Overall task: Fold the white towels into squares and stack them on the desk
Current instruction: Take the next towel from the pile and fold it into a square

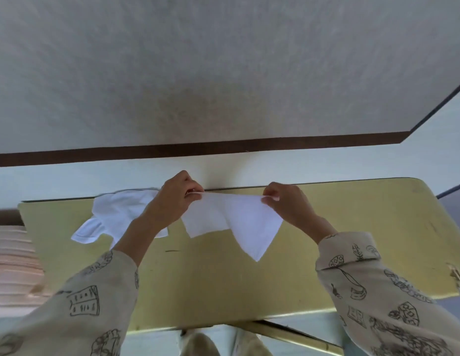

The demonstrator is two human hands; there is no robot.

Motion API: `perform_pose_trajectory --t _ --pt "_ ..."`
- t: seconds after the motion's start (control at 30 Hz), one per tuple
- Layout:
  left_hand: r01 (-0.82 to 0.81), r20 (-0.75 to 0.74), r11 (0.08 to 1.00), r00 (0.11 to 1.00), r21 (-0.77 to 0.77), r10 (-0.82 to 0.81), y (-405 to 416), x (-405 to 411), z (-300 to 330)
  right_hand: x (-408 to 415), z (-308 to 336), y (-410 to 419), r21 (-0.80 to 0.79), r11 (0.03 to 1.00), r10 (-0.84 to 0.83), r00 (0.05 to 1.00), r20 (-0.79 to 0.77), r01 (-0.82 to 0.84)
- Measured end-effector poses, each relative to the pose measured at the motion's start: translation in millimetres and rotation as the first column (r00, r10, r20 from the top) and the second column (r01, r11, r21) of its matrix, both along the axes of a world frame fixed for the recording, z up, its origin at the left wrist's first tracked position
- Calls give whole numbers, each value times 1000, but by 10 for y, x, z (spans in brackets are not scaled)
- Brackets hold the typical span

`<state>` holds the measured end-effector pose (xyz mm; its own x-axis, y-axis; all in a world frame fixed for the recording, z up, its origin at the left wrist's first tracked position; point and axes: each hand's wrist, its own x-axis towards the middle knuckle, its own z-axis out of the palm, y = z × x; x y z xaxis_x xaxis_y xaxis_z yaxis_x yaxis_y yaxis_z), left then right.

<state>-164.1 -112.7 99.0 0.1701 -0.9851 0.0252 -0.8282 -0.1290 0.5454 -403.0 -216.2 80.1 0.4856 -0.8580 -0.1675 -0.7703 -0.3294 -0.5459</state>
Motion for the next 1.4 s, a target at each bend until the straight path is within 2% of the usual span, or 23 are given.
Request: perform_pose_trajectory --t 0.1,0.27,0.43,0.5,0.6,0.73,0.87,1.0,1.17,1.3,1.4 --pt "-16 51 999 999 -51 18 -89 -103 -55 -177 88 -108 -62 996 -55 996 69 59" --pt "-33 130 989 990 -146 52 -182 -184 -59 -380 104 -153 -197 977 -51 991 126 75" --pt "-79 63 976 994 -205 94 -1 -280 -298 -635 -114 -34 -174 981 -69 994 79 82" --pt "-58 56 990 996 -125 66 159 -368 -535 -730 -295 82 -117 990 -69 996 47 74" --pt "-64 -29 993 997 97 67 461 -507 -964 -842 -656 335 32 996 -77 997 -15 78" --pt "-91 -84 924 988 371 131 843 -651 -1390 -973 -1077 644 230 970 -51 994 -101 73" --pt "-71 -135 853 977 517 163 1010 -710 -1615 -1047 -1325 805 317 940 -65 978 -199 127" --pt "-159 -186 821 934 549 305 947 -660 -1710 -1011 -1448 741 405 893 -143 976 -163 198" --pt "-276 -190 807 885 522 425 613 -480 -1800 -843 -1528 378 477 815 -341 938 -68 331" --pt "-346 -198 811 854 472 480 211 -384 -1891 -667 -1697 92 435 794 -449 892 -50 424" --pt "-358 -205 789 836 499 509 47 -304 -2050 -560 -1846 -53 397 789 -482 873 -72 468"
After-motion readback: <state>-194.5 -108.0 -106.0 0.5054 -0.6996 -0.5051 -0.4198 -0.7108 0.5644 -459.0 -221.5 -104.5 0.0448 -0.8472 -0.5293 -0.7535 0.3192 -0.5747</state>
